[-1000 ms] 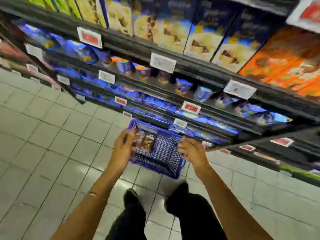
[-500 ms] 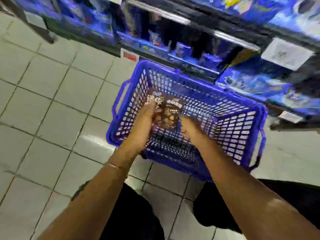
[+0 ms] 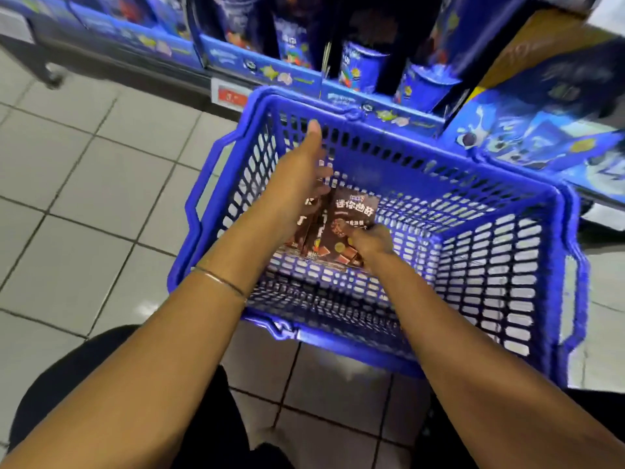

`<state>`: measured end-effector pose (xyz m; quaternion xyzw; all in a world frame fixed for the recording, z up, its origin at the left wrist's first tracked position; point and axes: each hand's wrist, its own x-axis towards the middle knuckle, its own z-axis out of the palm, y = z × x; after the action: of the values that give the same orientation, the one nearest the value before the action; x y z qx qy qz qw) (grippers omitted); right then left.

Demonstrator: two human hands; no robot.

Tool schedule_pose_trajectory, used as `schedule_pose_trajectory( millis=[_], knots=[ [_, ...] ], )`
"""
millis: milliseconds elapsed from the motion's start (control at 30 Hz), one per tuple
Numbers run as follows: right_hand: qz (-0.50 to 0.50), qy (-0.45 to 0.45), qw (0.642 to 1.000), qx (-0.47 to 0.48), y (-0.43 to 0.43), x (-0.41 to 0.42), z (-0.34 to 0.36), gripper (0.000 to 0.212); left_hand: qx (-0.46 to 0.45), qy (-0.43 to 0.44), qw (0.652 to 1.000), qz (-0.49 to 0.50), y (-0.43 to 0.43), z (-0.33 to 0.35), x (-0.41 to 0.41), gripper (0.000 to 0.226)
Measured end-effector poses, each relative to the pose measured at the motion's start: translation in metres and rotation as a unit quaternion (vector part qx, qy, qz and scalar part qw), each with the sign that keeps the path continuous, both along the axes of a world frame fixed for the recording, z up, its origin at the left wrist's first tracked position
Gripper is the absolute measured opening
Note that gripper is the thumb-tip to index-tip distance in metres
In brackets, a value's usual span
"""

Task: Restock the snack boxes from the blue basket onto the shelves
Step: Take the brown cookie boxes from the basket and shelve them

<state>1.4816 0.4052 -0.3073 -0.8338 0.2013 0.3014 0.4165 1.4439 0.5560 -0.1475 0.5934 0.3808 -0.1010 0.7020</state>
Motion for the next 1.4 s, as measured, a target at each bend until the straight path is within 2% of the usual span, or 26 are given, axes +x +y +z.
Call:
schedule_pose_trajectory(
  millis=[100, 200, 333, 433, 633, 767, 800, 867, 933, 967, 1133, 1200, 1267, 1400],
  knots=[
    [-0.036, 0.027, 0.998, 0.051, -0.013, 0.002, 0.027, 0.031, 0.028, 0.0, 1.0, -0.011, 0.003, -0.002, -0.005, 0.064],
    [-0.035, 0.05, 0.992, 0.113, -0.023, -0.001, 0.064, 0.032, 0.066, 0.015, 0.997, -0.025, 0.009, -0.01, -0.001, 0.06],
    [-0.018, 0.044, 0.979, 0.2, -0.025, -0.014, 0.114, 0.04, -0.011, 0.069, 0.997, -0.04, 0.001, -0.017, 0.0, 0.074],
    [0.001, 0.028, 0.971, 0.238, -0.015, -0.018, 0.138, 0.046, -0.055, 0.035, 0.997, -0.041, -0.009, -0.016, 0.006, 0.078],
    [0.033, -0.071, 0.975, 0.207, 0.009, -0.009, 0.15, 0.051, -0.006, -0.059, 0.998, 0.013, 0.004, -0.018, 0.013, 0.063],
    [-0.008, 0.001, 0.973, 0.229, -0.005, 0.001, 0.141, 0.073, 0.005, -0.089, 0.996, -0.001, 0.015, -0.013, 0.014, 0.06],
    [-0.031, 0.016, 0.975, 0.221, -0.011, 0.003, 0.133, 0.072, 0.008, -0.091, 0.996, -0.001, 0.018, -0.012, 0.014, 0.06],
    [-0.058, 0.025, 0.982, 0.178, -0.018, 0.006, 0.108, 0.051, 0.002, -0.087, 0.996, 0.005, 0.022, -0.011, 0.013, 0.061],
    [-0.041, 0.041, 0.993, 0.106, -0.014, 0.005, 0.08, 0.025, -0.007, -0.083, 0.996, 0.012, 0.025, -0.01, 0.012, 0.064],
    [-0.017, 0.058, 0.996, 0.072, -0.01, 0.004, 0.066, 0.02, -0.007, -0.083, 0.996, 0.015, 0.026, -0.01, 0.012, 0.064],
    [0.101, 0.111, 0.988, -0.025, 0.015, -0.006, 0.02, 0.027, 0.005, -0.083, 0.996, 0.037, 0.032, -0.01, 0.01, 0.064],
    [0.111, 0.118, 0.986, -0.042, 0.019, -0.01, 0.012, 0.032, 0.006, -0.083, 0.996, 0.042, 0.035, -0.011, 0.01, 0.065],
    [0.077, 0.115, 0.99, -0.028, 0.023, -0.012, 0.007, 0.032, 0.0, -0.091, 0.995, 0.044, 0.037, -0.011, 0.01, 0.064],
    [-0.052, 0.111, 0.992, 0.036, 0.022, -0.011, 0.007, 0.027, -0.002, -0.101, 0.994, 0.038, 0.038, -0.011, 0.009, 0.067]
  ],
)
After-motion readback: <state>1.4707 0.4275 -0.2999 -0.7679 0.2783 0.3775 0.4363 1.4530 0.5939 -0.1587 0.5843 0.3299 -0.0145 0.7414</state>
